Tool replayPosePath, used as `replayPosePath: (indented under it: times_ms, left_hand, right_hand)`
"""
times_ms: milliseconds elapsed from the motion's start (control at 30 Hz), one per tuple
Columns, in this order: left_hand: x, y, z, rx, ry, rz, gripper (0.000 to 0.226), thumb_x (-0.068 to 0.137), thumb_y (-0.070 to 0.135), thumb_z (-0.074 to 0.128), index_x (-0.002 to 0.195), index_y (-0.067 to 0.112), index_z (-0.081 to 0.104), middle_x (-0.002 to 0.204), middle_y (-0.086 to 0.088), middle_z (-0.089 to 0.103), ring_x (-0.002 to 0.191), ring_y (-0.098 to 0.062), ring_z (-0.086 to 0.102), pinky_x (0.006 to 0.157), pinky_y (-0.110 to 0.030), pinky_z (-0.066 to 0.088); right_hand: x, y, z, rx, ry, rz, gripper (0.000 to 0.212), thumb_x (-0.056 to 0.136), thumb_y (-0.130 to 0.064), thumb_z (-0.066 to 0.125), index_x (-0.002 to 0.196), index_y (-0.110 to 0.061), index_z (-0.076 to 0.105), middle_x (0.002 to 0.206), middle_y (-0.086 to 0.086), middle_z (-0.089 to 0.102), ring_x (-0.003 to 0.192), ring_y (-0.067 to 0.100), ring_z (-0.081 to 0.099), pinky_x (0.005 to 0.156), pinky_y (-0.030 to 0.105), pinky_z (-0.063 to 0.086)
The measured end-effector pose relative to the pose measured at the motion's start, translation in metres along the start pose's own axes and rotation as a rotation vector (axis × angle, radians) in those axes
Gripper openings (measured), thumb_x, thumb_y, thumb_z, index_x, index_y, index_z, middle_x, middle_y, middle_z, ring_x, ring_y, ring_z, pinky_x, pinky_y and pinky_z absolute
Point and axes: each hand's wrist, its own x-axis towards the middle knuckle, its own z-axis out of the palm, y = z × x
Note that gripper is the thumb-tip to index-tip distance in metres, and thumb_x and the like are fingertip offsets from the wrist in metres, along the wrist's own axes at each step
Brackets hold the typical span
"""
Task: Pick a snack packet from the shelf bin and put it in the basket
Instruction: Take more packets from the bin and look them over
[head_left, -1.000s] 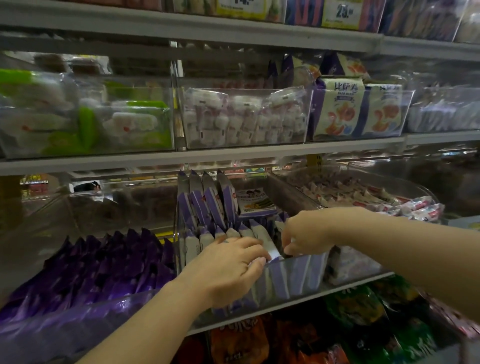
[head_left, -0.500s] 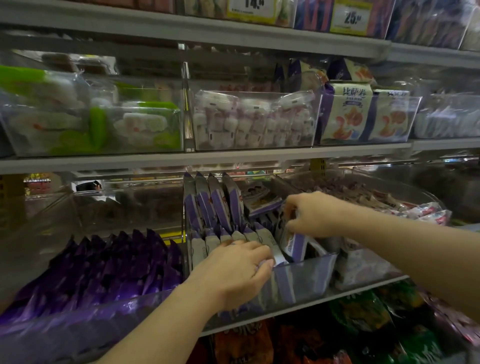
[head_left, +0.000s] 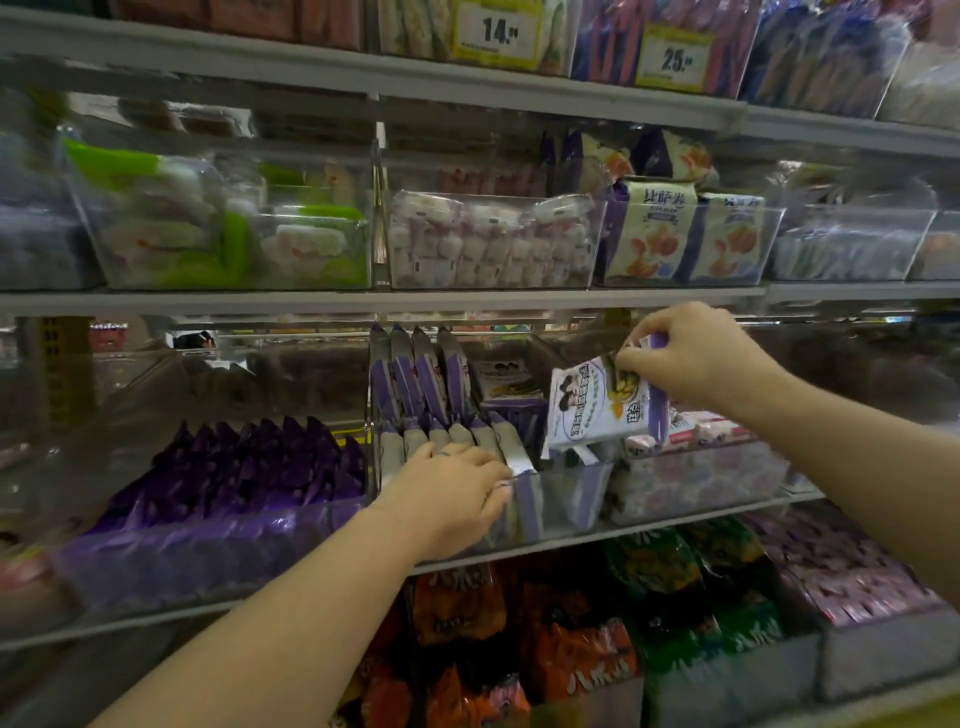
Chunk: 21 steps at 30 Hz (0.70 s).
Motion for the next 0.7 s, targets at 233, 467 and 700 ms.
replayPosePath:
  times_ms: [233, 467, 700]
  left_hand:
    - [-0.057, 0.037, -0.011, -0.689, 0.354, -0.191, 0.05, 0.103, 0.044, 0.028, 0.077, 0.016, 0.06, 0.081, -0.002, 0.063, 0.085, -0.027, 0.06, 0.076, -0.037, 0.045]
    - [-0.132, 0.063, 0.03, -1.563, 0.195, -0.526, 0.014, 0.097, 0.024, 0.057, 0.111, 0.024, 0.06, 0.091, 0.007, 0.076, 0.081, -0.015, 0.074, 0.065, -0.033, 0.06]
    - [-0.214, 0.078, 0.096, -1.6, -0.024, -0.467, 0.035, 0.085, 0.025, 0.069, 0.118, 0.025, 0.056, 0.112, 0.0, 0.073, 0.096, -0.017, 0.071, 0.079, -0.04, 0.059]
  right_hand:
    - [-0.102, -0.001, 0.05, 0.634, 0.043, 0.127, 0.012, 0.088, -0.022, 0.067, 0.081, -0.017, 0.076, 0.068, 0.0, 0.072, 0.065, 0.013, 0.065, 0.068, 0.029, 0.054]
    - [-0.201, -0.019, 0.126, 1.168, -0.493, 0.352, 0.017, 0.09, -0.014, 0.064, 0.105, -0.01, 0.069, 0.094, 0.006, 0.076, 0.088, 0.02, 0.072, 0.076, 0.032, 0.058]
    - [-0.249, -0.016, 0.164, 1.282, -0.621, 0.425, 0.053, 0.074, -0.046, 0.063, 0.114, -0.011, 0.066, 0.103, 0.013, 0.074, 0.095, 0.029, 0.071, 0.082, 0.042, 0.057]
